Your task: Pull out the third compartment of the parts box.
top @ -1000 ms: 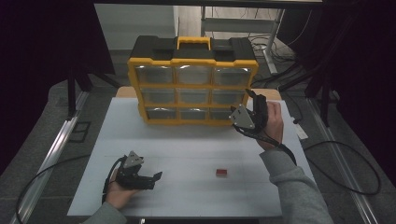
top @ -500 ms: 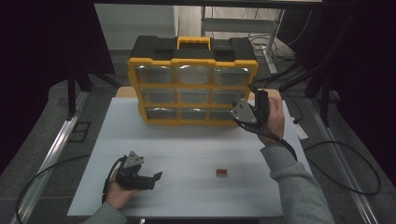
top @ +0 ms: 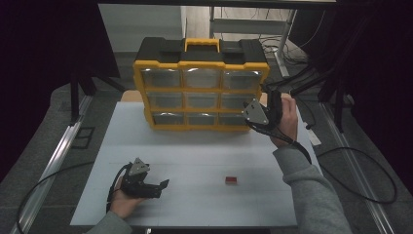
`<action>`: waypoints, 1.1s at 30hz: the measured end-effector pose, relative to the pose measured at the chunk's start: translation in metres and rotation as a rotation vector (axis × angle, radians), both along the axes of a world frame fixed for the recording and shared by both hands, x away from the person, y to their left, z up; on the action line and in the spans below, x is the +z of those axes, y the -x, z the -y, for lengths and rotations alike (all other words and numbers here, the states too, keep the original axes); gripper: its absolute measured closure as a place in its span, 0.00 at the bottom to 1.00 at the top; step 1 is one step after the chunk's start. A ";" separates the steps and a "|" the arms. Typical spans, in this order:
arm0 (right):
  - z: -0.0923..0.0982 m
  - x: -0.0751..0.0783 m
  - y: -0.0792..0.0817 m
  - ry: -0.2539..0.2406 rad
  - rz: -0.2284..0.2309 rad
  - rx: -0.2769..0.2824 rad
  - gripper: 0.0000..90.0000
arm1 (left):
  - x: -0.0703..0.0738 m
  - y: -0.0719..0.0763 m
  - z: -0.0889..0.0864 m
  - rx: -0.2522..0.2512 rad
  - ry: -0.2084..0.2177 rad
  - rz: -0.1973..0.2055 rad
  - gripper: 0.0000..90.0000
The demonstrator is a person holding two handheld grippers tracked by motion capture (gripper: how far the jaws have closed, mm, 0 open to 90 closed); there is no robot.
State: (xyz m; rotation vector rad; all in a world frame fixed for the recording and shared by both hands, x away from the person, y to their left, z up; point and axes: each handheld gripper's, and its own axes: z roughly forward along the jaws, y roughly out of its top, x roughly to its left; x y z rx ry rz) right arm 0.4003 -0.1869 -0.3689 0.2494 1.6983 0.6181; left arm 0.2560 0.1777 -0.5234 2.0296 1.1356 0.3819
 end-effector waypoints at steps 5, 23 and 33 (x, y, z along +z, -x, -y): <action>0.001 0.003 -0.003 0.013 0.013 -0.006 0.25 | 0.000 0.000 0.000 0.001 0.003 -0.001 0.06; 0.003 0.010 -0.012 0.025 0.031 -0.029 0.25 | 0.000 0.000 0.000 0.000 0.002 -0.002 0.06; 0.003 0.013 -0.016 0.033 0.034 -0.034 0.25 | 0.000 0.000 0.000 -0.001 0.001 -0.002 0.06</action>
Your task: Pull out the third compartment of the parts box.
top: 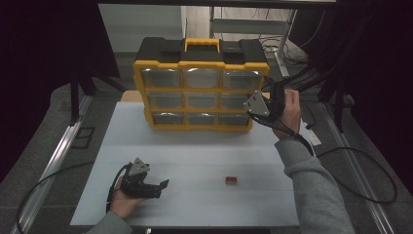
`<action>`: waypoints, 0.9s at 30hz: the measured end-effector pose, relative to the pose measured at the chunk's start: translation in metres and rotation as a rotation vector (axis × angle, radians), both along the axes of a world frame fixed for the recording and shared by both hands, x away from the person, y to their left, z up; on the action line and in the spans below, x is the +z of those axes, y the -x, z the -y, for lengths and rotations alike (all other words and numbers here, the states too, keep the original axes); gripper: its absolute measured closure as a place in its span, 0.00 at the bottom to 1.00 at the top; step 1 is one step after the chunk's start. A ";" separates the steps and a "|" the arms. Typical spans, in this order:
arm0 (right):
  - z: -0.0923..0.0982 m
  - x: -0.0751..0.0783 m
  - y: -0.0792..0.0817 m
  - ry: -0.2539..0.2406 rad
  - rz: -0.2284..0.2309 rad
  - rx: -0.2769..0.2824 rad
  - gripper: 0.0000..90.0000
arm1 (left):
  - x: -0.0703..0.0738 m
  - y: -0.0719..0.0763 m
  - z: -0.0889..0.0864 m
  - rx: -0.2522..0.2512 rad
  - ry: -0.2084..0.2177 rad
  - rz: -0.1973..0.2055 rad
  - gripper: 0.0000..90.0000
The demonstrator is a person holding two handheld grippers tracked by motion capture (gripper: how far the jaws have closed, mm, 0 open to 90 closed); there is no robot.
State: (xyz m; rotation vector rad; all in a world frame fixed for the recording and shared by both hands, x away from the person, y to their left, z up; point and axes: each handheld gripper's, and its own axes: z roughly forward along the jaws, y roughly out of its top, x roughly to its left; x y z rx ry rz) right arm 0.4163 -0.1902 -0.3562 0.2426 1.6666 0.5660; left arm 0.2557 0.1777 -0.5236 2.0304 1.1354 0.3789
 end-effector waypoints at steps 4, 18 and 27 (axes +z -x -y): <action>-0.001 0.001 -0.001 0.001 0.003 0.002 0.26 | 0.000 0.000 0.000 -0.001 0.000 -0.001 0.06; -0.002 0.003 -0.006 0.018 0.003 -0.008 0.26 | 0.000 0.000 0.000 -0.001 -0.002 0.001 0.06; -0.002 0.005 -0.009 0.028 0.003 -0.012 0.26 | 0.000 0.000 0.000 -0.001 -0.002 0.000 0.06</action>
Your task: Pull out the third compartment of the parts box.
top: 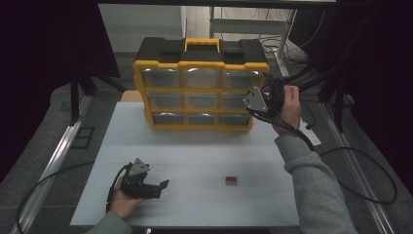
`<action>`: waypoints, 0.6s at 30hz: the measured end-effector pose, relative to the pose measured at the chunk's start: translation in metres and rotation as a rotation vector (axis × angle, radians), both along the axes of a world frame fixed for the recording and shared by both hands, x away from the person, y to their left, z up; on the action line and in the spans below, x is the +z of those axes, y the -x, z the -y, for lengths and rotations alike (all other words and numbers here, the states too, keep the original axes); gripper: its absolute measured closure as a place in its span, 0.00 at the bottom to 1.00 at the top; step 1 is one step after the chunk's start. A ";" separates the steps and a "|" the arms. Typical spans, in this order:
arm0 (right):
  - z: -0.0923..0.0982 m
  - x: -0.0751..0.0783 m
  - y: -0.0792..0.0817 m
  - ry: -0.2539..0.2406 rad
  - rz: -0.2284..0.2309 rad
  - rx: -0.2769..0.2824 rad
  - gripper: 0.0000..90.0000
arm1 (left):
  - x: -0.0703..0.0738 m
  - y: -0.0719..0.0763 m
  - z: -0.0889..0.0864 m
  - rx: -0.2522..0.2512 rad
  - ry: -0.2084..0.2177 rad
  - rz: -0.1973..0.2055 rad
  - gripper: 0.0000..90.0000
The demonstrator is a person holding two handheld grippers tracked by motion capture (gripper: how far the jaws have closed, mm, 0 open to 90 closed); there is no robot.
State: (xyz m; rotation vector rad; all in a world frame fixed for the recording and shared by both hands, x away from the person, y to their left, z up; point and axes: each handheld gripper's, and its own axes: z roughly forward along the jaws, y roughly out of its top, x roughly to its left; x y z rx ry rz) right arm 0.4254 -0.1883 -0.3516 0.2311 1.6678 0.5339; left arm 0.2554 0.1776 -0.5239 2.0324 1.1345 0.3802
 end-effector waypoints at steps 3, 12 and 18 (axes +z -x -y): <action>0.001 0.001 -0.002 0.000 0.001 -0.005 0.26 | 0.000 0.000 0.000 0.000 0.000 0.000 0.06; 0.001 0.003 -0.006 0.005 0.003 -0.012 0.26 | 0.000 0.000 0.000 0.001 0.000 -0.001 0.06; -0.001 0.003 -0.008 0.012 0.013 -0.010 0.26 | 0.000 0.000 0.000 0.002 0.000 -0.001 0.06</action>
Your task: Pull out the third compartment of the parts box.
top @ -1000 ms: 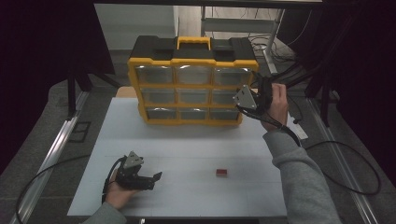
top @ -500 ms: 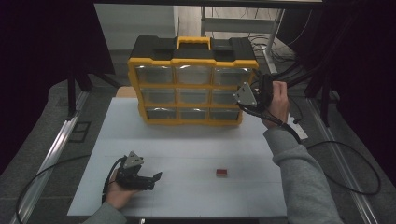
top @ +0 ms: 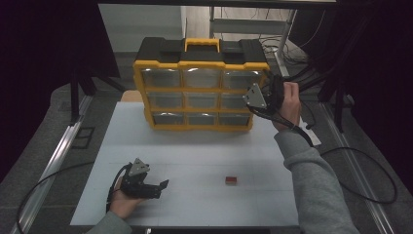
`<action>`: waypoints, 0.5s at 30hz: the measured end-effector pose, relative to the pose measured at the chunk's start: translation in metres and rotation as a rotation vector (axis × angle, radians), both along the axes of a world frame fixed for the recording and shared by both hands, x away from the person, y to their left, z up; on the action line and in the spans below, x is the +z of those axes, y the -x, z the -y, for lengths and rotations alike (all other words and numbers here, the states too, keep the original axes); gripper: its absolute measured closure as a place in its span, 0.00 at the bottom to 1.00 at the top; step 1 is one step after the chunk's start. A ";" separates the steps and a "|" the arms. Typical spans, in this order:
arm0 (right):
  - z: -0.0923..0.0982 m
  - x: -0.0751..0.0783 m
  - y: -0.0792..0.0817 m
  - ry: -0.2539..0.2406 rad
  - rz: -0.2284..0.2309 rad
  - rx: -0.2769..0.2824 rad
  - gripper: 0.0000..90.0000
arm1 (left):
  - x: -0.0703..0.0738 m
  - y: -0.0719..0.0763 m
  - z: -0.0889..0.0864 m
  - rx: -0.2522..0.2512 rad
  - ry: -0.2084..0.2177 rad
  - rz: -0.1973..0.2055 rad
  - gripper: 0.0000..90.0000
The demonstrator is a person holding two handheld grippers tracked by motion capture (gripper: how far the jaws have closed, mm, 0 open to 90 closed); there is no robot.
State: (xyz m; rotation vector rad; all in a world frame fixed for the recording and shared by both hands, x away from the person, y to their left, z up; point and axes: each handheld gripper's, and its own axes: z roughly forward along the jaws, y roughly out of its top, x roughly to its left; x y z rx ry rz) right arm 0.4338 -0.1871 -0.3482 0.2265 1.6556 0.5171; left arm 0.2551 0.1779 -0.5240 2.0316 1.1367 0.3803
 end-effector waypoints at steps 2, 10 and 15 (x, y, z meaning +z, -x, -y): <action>-0.001 0.001 0.000 0.002 0.002 0.003 0.27 | 0.000 0.000 0.000 0.000 0.000 0.000 0.06; 0.001 0.003 0.001 -0.003 0.015 -0.004 0.27 | 0.000 0.000 0.000 -0.001 -0.001 -0.001 0.06; 0.003 0.005 0.002 -0.007 0.029 -0.005 0.27 | 0.000 0.000 0.000 -0.001 -0.002 -0.001 0.06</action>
